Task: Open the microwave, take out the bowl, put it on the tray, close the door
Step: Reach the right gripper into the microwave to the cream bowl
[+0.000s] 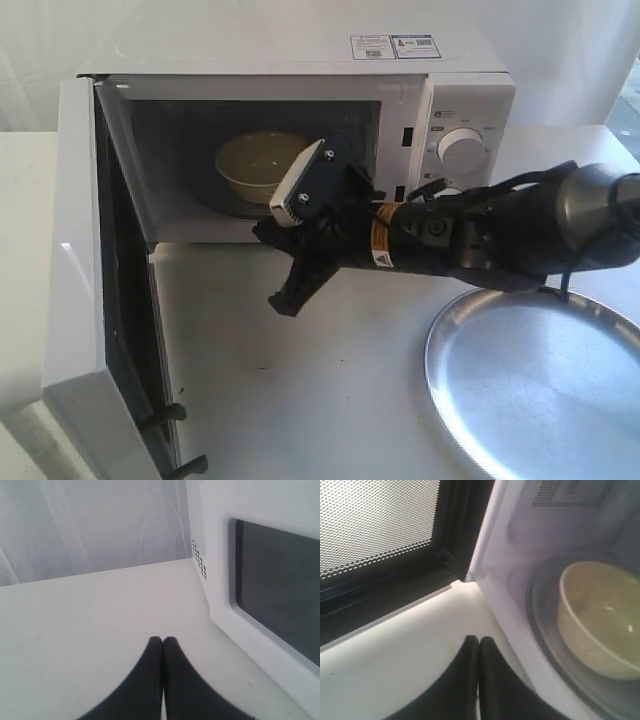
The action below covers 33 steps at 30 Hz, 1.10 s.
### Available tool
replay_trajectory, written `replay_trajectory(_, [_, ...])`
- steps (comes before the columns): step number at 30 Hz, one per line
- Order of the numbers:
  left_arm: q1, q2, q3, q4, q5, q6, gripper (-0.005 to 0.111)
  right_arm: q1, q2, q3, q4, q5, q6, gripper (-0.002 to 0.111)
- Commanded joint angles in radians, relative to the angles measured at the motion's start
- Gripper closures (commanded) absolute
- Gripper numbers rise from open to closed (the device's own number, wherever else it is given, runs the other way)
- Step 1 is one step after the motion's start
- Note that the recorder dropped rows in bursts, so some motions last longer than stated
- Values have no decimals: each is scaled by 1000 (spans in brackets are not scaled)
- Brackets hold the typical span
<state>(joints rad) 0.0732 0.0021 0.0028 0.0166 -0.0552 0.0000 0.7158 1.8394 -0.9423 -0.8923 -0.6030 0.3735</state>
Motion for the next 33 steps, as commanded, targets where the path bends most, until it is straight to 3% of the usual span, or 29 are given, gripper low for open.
replay_trajectory(1, [-4, -2, -3, -8, -4, 0, 107, 4, 17, -82, 0, 84, -42, 103])
replay_trajectory(3, [-4, -2, -3, -8, -4, 0, 107, 4, 32, -127, -17, 142, -63, 81])
replay_trajectory(4, [-4, -2, -3, -8, -4, 0, 107, 4, 51, -160, -16, 163, -83, 64])
replay_trajectory(6, [-4, -2, -3, -8, -4, 0, 107, 4, 93, -217, -21, 199, -106, 56])
replay_trajectory(22, [-4, -2, -3, -8, -4, 0, 107, 4, 361, -557, -95, 329, -101, 62])
replay_trajectory(24, [-4, -2, -3, -8, -4, 0, 107, 4, 368, -562, -95, 335, -80, 70])
replay_trajectory(28, [-4, -2, -3, -8, -4, 0, 107, 4, 368, -562, -92, 315, -18, 109])
replay_trajectory(33, [-4, -2, -3, -8, -4, 0, 107, 4, 358, -553, -122, 220, 115, 108])
